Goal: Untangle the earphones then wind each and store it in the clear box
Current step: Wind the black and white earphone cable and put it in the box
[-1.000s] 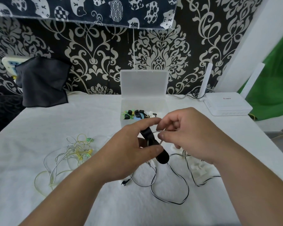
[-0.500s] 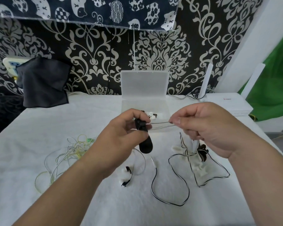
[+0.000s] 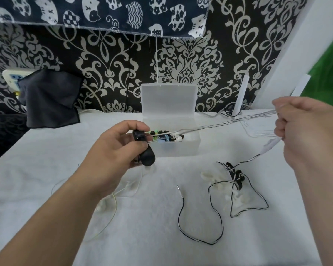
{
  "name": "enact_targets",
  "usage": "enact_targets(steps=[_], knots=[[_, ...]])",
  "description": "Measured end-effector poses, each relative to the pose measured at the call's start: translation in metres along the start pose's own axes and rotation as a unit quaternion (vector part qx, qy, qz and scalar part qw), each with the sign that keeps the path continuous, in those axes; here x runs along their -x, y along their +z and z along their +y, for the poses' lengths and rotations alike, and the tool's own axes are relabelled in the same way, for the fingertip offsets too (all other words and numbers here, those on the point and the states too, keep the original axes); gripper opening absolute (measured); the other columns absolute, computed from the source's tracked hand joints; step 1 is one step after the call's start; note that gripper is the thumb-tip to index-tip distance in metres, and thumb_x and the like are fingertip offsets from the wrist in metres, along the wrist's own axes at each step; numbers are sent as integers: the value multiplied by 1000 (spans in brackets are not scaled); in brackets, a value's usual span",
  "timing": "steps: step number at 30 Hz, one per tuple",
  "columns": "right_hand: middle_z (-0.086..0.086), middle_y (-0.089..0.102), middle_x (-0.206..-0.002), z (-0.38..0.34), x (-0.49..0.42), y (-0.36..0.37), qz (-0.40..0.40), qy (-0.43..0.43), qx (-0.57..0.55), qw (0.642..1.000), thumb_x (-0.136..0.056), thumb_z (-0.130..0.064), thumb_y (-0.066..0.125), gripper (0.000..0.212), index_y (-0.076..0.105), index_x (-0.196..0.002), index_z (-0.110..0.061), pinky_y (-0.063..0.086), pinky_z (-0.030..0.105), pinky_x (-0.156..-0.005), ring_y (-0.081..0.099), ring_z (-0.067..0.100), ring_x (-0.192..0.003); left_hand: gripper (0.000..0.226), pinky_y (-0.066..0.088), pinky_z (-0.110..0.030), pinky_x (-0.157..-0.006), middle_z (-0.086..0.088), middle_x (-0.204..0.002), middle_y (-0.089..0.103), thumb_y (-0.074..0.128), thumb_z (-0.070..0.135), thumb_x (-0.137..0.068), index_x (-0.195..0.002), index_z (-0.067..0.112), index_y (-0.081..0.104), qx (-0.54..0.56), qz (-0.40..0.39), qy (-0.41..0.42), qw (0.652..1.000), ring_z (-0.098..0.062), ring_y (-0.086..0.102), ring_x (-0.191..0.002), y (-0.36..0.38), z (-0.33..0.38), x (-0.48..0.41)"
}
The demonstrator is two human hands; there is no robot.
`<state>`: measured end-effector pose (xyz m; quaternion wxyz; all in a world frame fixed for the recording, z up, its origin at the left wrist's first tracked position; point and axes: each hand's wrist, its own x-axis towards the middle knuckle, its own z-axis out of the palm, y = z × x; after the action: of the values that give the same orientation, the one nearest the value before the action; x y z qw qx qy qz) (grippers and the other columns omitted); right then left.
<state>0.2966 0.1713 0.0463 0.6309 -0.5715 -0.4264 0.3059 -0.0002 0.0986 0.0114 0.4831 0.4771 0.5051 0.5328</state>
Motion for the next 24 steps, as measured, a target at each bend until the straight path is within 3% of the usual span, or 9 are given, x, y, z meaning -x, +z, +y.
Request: enact_targets(steps=[3,7,11,14,16,18,20,22,24], knots=[[-4,54,-68,2,0,-6,55,5,23,998,-90,-13,60,15,70,-86,-23,36,23,-55,42,7,-53,31,58,-40,-63,-10,-100,67,57,-6,-93,-96,21,70,3,-9,-10,1000,-22,59,-71,-1,3,2],[-7,56,-70,5,-2,-10,101,0,17,995,-89,-20,62,10,70,-90,-25,41,21,-61,47,7,-59,28,60,-40,-65,-2,-89,65,62,-6,-90,-98,20,71,-3,-26,-14,1000,-26,60,-75,2,1,4],[-5,55,-66,9,-3,-13,83,24,131,988,-90,-17,60,14,73,-92,-21,35,19,-45,48,15,-55,25,56,-33,-69,-9,-104,65,60,9,-78,-98,21,68,-27,-75,2,997,-23,60,-75,2,1,5],[1,67,-79,15,-1,-11,-25,11,388,921,-89,-17,61,12,72,-86,-19,49,31,-60,62,32,-68,26,52,-32,-70,-11,-107,62,55,7,-81,-102,20,64,-34,-120,25,992,-21,61,-68,4,4,7],[2,71,-92,15,7,0,-79,-15,432,899,-90,-19,62,11,73,-88,-21,51,35,-74,64,32,-83,27,49,-32,-69,-8,-99,62,54,6,-82,-104,19,63,-41,-137,32,989,-21,60,-66,8,3,9],[-7,73,-90,11,22,15,-137,-59,349,925,-91,-22,65,10,71,-85,-25,49,27,-77,66,20,-89,27,47,-32,-70,0,-85,64,54,7,-82,-105,19,62,-56,-146,34,987,-22,60,-67,13,2,10],[-16,74,-90,1,44,33,-259,-52,227,937,-91,-32,68,6,72,-89,-29,46,15,-80,66,-1,-91,27,45,-33,-71,4,-75,64,54,8,-82,-105,19,61,-70,-156,38,985,-23,60,-67,17,0,10],[-20,74,-102,-5,65,46,-408,6,141,902,-83,-54,61,33,72,-104,-30,44,21,-98,64,-7,-103,27,45,-32,-71,-1,-73,64,54,7,-83,-107,17,61,-75,-167,42,982,-23,60,-68,20,0,11],[-11,76,-102,-4,79,55,-511,74,103,850,-81,-60,52,48,72,-108,-25,40,33,-108,66,1,-106,26,50,-32,-72,-5,-78,64,55,5,-83,-106,16,61,-68,-173,47,981,-22,60,-67,22,2,12]])
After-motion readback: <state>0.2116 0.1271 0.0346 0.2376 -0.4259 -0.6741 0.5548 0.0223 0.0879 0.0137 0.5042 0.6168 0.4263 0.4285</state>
